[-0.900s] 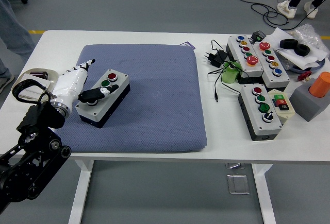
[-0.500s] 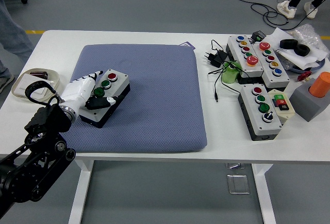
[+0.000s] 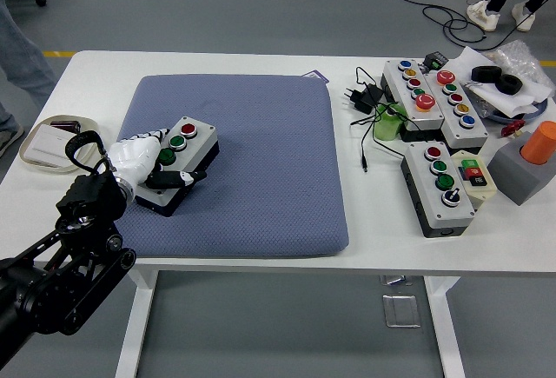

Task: Pick up the button,place it on the desk,press the button,press the button

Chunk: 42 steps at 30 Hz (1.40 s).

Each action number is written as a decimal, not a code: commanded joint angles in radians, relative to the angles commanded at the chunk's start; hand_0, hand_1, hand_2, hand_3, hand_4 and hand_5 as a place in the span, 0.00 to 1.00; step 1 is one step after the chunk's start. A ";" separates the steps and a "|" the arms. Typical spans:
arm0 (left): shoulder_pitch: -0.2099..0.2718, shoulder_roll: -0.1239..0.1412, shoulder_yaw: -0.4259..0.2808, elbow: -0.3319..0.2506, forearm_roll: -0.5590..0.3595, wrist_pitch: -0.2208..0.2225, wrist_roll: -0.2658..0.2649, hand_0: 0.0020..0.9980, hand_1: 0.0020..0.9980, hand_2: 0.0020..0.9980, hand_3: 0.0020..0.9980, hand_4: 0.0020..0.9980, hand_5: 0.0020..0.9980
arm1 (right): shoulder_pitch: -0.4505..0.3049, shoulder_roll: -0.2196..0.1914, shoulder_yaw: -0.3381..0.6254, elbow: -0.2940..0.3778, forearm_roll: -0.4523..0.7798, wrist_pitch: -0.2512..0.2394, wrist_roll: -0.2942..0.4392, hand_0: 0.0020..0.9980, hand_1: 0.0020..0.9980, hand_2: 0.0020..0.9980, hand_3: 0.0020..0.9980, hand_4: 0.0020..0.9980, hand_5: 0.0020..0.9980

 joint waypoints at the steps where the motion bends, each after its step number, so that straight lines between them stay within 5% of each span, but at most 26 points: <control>1: -0.003 0.000 0.002 0.002 0.005 -0.001 0.002 0.84 0.97 1.00 1.00 0.99 0.57 | 0.000 0.000 0.001 0.000 -0.001 -0.001 0.000 0.63 0.48 0.54 0.58 0.28 0.02; 2: -0.007 0.000 0.004 0.007 0.010 -0.008 0.004 0.76 0.89 0.92 1.00 0.93 0.50 | -0.001 0.000 0.003 0.000 -0.003 -0.002 0.001 0.63 0.48 0.54 0.58 0.28 0.02; 7: -0.016 0.000 0.019 0.023 0.002 -0.046 0.006 0.76 0.89 0.92 1.00 0.93 0.50 | -0.004 0.001 -0.002 0.000 0.009 -0.008 0.003 0.63 0.48 0.54 0.58 0.28 0.02; 8: -0.015 0.001 0.020 0.022 0.003 -0.046 0.007 0.69 0.82 0.81 1.00 0.89 0.45 | -0.005 0.001 -0.002 0.000 0.009 -0.008 0.003 0.63 0.48 0.54 0.58 0.28 0.02; 13: -0.010 0.008 0.025 0.012 0.035 -0.048 0.008 0.69 0.82 0.81 1.00 0.89 0.45 | -0.006 0.000 -0.006 0.000 0.012 -0.008 0.003 0.63 0.48 0.54 0.58 0.28 0.02; 14: -0.010 0.008 0.027 0.010 0.035 -0.048 0.009 0.61 0.74 0.71 0.99 0.86 0.42 | -0.007 0.000 -0.007 0.000 0.014 -0.008 0.004 0.63 0.48 0.54 0.58 0.28 0.02; 19: -0.020 0.008 0.043 0.018 0.035 -0.052 0.024 0.61 0.74 0.71 0.99 0.86 0.42 | -0.010 0.000 -0.007 0.000 0.011 -0.010 0.003 0.63 0.48 0.54 0.58 0.28 0.02; 20: -0.022 0.008 0.044 0.019 0.035 -0.055 0.025 0.50 0.65 0.62 0.90 0.76 0.31 | -0.011 0.001 -0.005 0.000 0.009 -0.010 0.002 0.63 0.48 0.54 0.58 0.28 0.02; 21: -0.023 0.009 0.044 0.019 0.035 -0.056 0.026 0.50 0.65 0.62 0.90 0.76 0.31 | -0.011 0.001 -0.004 0.000 0.008 -0.011 0.001 0.63 0.48 0.54 0.58 0.28 0.02; 25: -0.027 0.015 0.049 0.014 0.035 -0.046 0.026 0.50 0.65 0.62 0.90 0.76 0.31 | -0.012 0.003 -0.001 0.000 0.008 -0.012 0.000 0.63 0.48 0.54 0.58 0.28 0.02; 26: -0.028 0.016 0.051 0.012 0.035 -0.043 0.027 0.49 0.58 0.53 0.82 0.65 0.22 | -0.012 0.004 0.000 0.000 0.008 -0.012 -0.001 0.63 0.48 0.54 0.58 0.28 0.02; 29: -0.035 0.022 0.059 0.006 0.035 -0.013 0.027 0.49 0.58 0.53 0.82 0.65 0.22 | -0.012 0.006 0.006 0.000 -0.002 -0.013 -0.003 0.63 0.48 0.54 0.58 0.28 0.02; 31: -0.046 0.029 0.066 0.008 0.035 0.026 0.000 0.49 0.58 0.53 0.82 0.65 0.22 | -0.011 0.005 0.005 0.000 -0.002 -0.012 -0.003 0.63 0.48 0.54 0.58 0.28 0.02; 32: -0.049 0.031 0.068 0.009 0.035 0.037 -0.012 0.48 0.42 0.35 0.44 0.52 0.00 | -0.011 0.005 0.005 0.000 -0.002 -0.012 -0.003 0.63 0.48 0.54 0.58 0.28 0.02; 42: -0.080 0.092 0.111 0.034 0.035 0.124 -0.239 0.45 0.36 0.30 0.35 0.52 0.00 | -0.006 0.005 0.001 0.000 0.006 -0.013 -0.002 0.63 0.48 0.54 0.58 0.28 0.02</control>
